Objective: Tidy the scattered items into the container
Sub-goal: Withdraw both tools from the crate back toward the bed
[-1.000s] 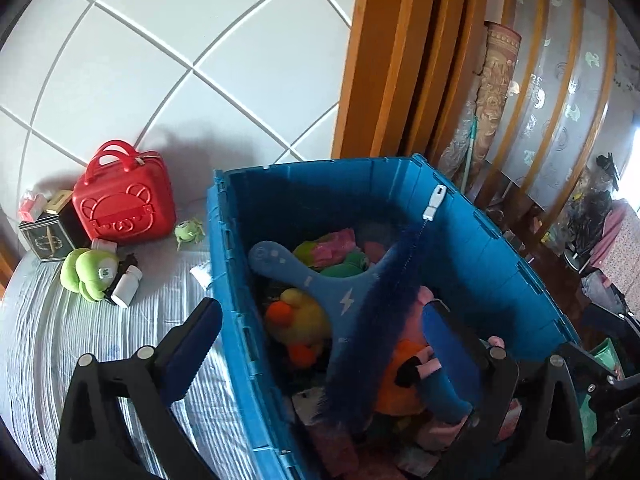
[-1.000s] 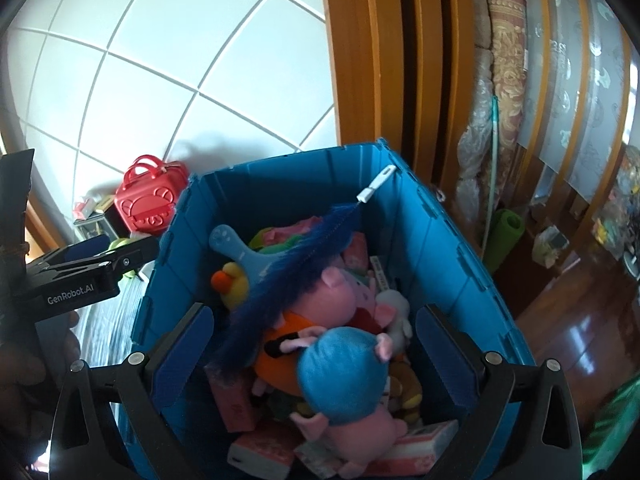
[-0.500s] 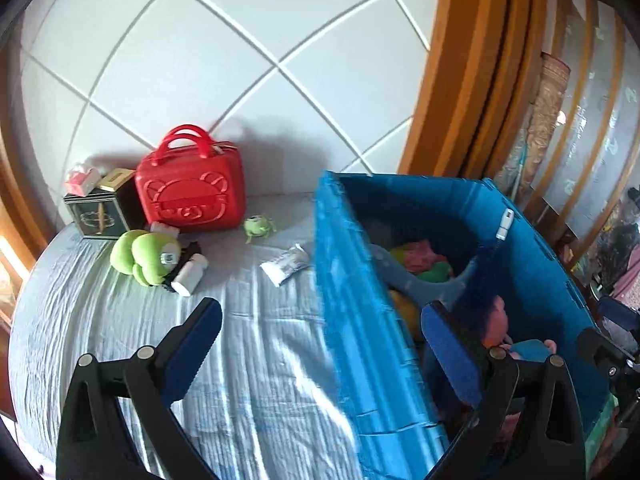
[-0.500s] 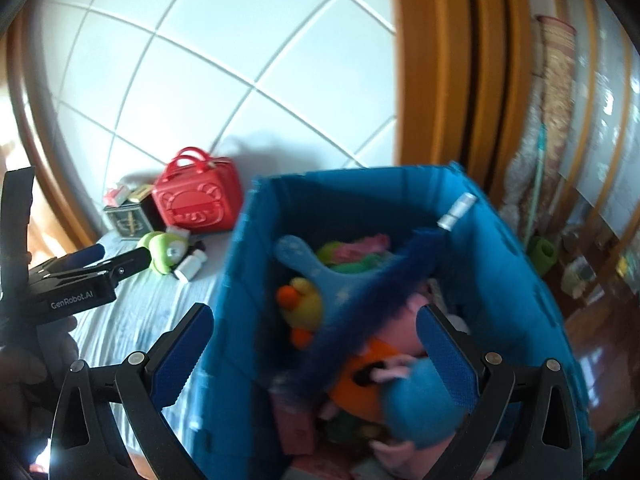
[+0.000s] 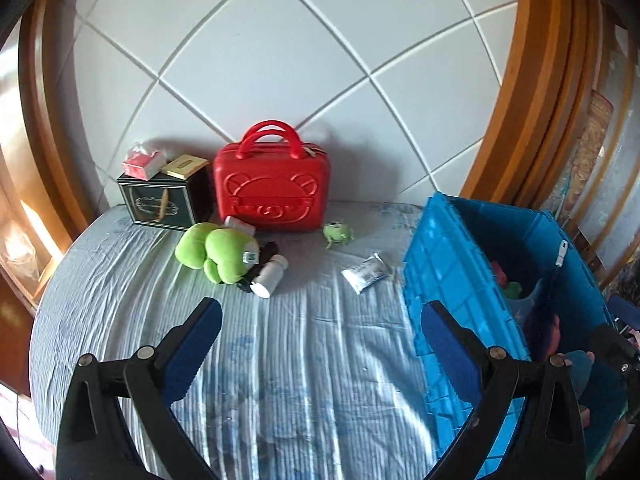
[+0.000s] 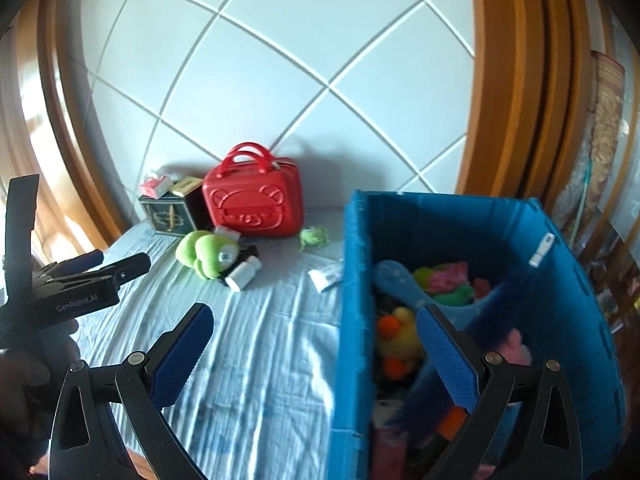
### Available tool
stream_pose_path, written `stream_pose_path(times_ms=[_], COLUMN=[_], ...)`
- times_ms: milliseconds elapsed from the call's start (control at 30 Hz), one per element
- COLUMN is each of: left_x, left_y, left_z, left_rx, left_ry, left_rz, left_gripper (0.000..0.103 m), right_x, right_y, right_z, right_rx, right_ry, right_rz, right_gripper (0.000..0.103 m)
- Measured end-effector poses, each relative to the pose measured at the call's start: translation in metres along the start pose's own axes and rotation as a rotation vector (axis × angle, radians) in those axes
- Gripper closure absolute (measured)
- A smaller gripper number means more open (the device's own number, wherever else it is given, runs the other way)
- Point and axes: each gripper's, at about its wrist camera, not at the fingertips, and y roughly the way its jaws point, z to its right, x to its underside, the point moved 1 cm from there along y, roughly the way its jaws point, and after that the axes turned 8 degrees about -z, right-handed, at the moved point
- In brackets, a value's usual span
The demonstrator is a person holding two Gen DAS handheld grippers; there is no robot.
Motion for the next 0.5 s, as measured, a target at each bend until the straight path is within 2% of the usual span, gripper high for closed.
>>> stream_pose_path(times_ms=[300, 500], left_x=[-0.003, -0.002], left_y=[0.001, 0.014], left_z=[-0.067, -0.112], left_rx=[-0.031, -0.049], left_ry=[-0.029, -0.051], left_rz=[-0.001, -0.013], left_gripper=[0.002, 0.002], right_x=[-0.012, -0.013], right_y=[0.026, 0.054], right_z=[-0.061, -0.093], right_rx=[-0.027, -0.016], right_ry=[-0.024, -0.03], right_rz=[-0.011, -0.043], right_gripper=[0.0, 0.0])
